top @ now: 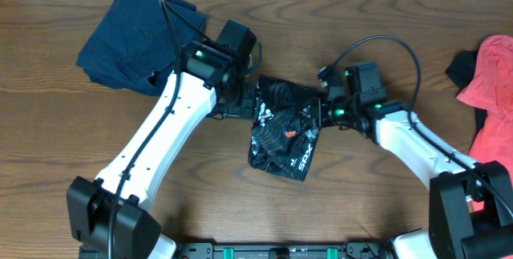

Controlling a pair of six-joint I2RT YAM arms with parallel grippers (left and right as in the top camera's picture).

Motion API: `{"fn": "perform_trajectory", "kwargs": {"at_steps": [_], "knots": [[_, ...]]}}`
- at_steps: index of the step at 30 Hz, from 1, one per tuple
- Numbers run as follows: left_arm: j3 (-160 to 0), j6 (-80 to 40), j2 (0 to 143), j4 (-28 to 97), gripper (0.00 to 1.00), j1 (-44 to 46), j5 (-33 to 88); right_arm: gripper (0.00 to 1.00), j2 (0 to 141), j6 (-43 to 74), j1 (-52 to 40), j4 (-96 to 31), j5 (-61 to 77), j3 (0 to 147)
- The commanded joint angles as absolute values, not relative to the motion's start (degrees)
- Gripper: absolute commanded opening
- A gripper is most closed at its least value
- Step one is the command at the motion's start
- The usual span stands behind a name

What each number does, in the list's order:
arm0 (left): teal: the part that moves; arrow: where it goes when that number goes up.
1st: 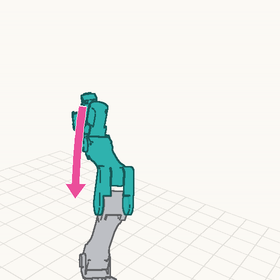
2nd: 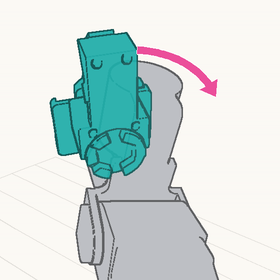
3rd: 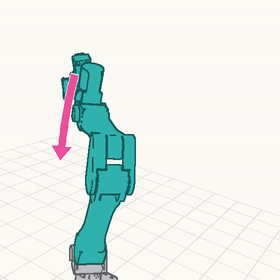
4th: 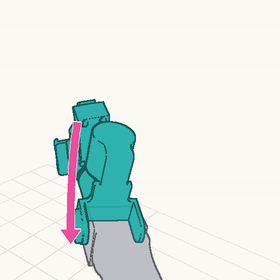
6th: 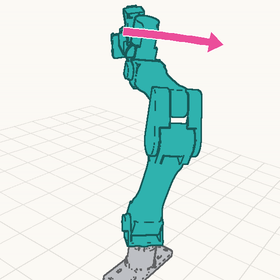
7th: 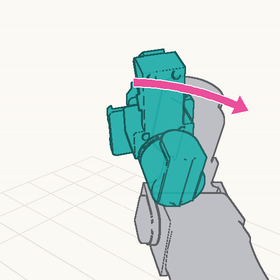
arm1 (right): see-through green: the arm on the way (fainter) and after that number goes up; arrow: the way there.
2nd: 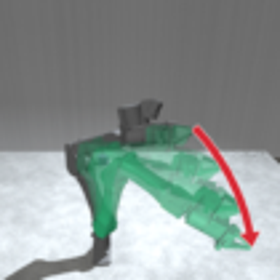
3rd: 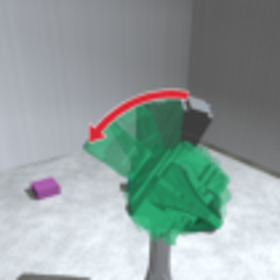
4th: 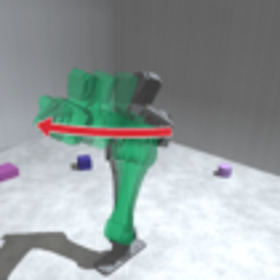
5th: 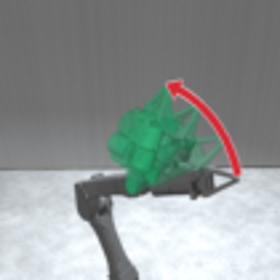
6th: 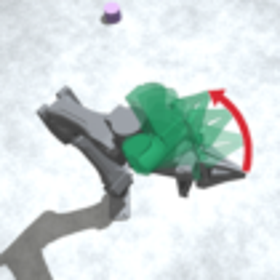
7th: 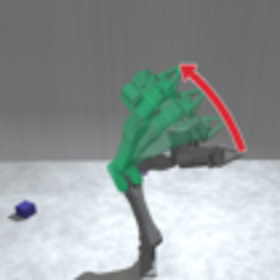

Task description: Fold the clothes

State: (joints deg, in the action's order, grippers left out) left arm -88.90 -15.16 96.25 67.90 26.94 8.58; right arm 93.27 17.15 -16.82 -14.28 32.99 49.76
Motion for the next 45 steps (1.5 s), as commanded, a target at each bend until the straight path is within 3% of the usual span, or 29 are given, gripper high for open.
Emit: {"fn": "perform_trajectory", "kwargs": {"at_steps": [1,5,6,8,9,16,19,20,23,25,26,33,37,45], "knots": [[-89.43,-14.63,96.47,68.14,0.73,26.74,7.86,0.44,94.28,20.38,-20.60,-14.31,27.46,50.57],[-89.43,-14.66,96.47,68.14,0.73,26.74,7.86,0.45,96.33,22.96,-23.27,-11.53,21.98,50.57],[-89.43,-14.66,96.47,68.14,0.73,26.74,7.86,0.39,96.77,24.29,-23.33,-10.24,21.12,50.57],[-89.43,-14.66,96.47,68.20,0.73,26.74,7.86,0.11,97.14,25.28,-23.11,-7.38,21.21,50.57],[-89.43,-14.66,96.47,68.31,0.73,26.74,7.86,0.03,97.12,25.34,-22.83,-6.17,21.32,50.57],[-89.23,-14.66,96.47,69.30,0.73,26.74,7.88,0.01,90.63,26.30,-15.73,-5.19,24.91,51.03],[-88.82,-14.66,96.51,69.19,0.73,26.74,7.88,0.04,88.27,26.09,-12.25,-5.10,24.84,51.00],[-88.66,-14.66,96.55,69.19,0.73,26.74,7.88,0.15,88.14,26.00,-11.46,-5.10,24.77,51.00],[-87.99,-14.68,96.66,69.19,0.73,26.74,7.90,0.27,88.29,23.44,-9.50,-7.38,19.99,51.00],[-87.35,-14.68,96.66,69.19,0.73,26.76,7.90,0.43,88.29,23.51,-8.54,-9.34,16.95,51.00],[-86.85,-14.68,96.66,69.19,0.73,26.76,7.90,0.47,88.29,23.40,-8.10,-10.02,17.17,51.00],[-81.91,-14.68,96.66,68.55,0.73,26.76,8.40,0.36,87.99,19.07,-8.10,-20.88,36.18,50.98],[-78.85,-14.66,96.66,65.67,0.73,26.76,10.79,0.37,88.01,17.85,-12.38,-31.42,37.98,50.78],[-78.19,-14.66,96.66,63.40,0.73,26.74,11.11,0.59,88.27,25.19,-27.18,-35.57,27.86,48.93]]}}
